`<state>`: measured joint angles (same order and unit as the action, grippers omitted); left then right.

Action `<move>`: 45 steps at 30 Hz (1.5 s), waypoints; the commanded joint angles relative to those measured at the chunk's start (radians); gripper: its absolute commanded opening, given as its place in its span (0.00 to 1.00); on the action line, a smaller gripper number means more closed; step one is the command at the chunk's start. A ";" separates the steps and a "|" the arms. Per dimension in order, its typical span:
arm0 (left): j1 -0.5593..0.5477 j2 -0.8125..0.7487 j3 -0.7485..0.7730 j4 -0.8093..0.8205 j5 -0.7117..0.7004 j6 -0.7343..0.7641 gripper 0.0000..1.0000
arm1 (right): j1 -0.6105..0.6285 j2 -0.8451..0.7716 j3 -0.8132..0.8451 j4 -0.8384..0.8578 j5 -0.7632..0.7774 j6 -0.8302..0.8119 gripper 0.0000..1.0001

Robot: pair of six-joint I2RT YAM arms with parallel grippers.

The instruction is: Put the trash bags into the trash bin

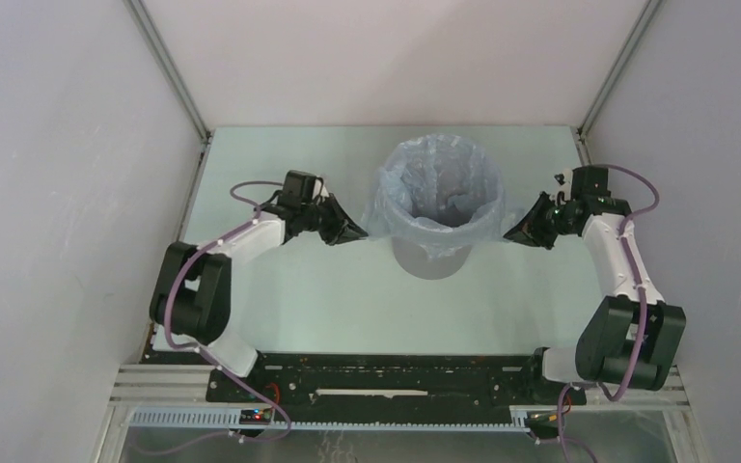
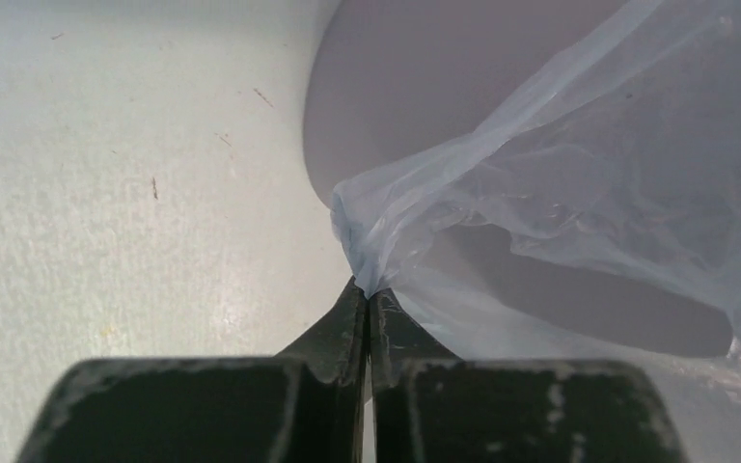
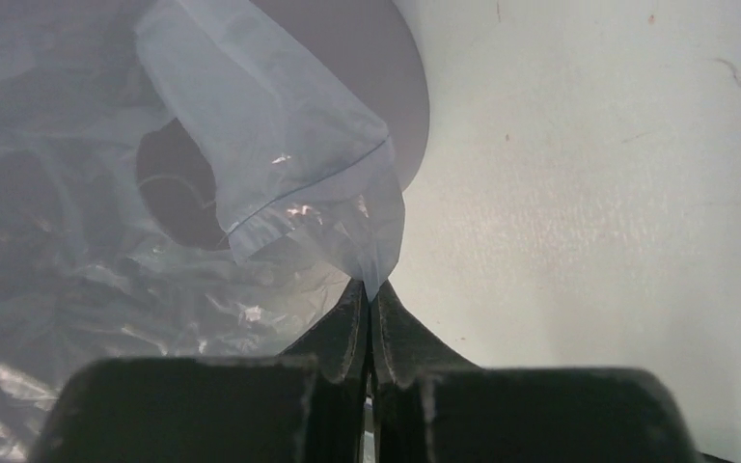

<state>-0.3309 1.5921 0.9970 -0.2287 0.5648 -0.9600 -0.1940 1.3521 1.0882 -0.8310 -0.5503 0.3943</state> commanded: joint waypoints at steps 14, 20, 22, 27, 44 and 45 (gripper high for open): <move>-0.117 0.198 0.146 -0.062 -0.067 0.092 0.00 | 0.075 0.264 -0.068 0.263 -0.029 0.012 0.01; -0.138 0.238 0.186 -0.150 -0.126 0.153 0.00 | 0.096 0.331 -0.065 0.273 0.019 0.020 0.06; -0.137 0.227 0.191 -0.177 -0.149 0.176 0.00 | 0.092 0.338 -0.063 0.252 0.045 0.006 0.07; -0.114 0.144 0.191 -0.233 -0.196 0.215 0.00 | 0.087 0.318 -0.058 0.214 0.106 -0.019 0.10; -0.092 0.079 0.193 -0.217 -0.143 0.221 0.01 | 0.124 0.176 0.004 0.050 0.287 -0.005 0.54; -0.092 0.076 0.193 -0.218 -0.136 0.220 0.02 | 0.106 0.128 0.008 0.023 0.291 -0.001 0.60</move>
<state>-0.4232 1.7077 1.1538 -0.4568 0.4126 -0.7681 -0.0391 1.6764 1.0260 -0.6773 -0.3481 0.4023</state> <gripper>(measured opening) 0.011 0.495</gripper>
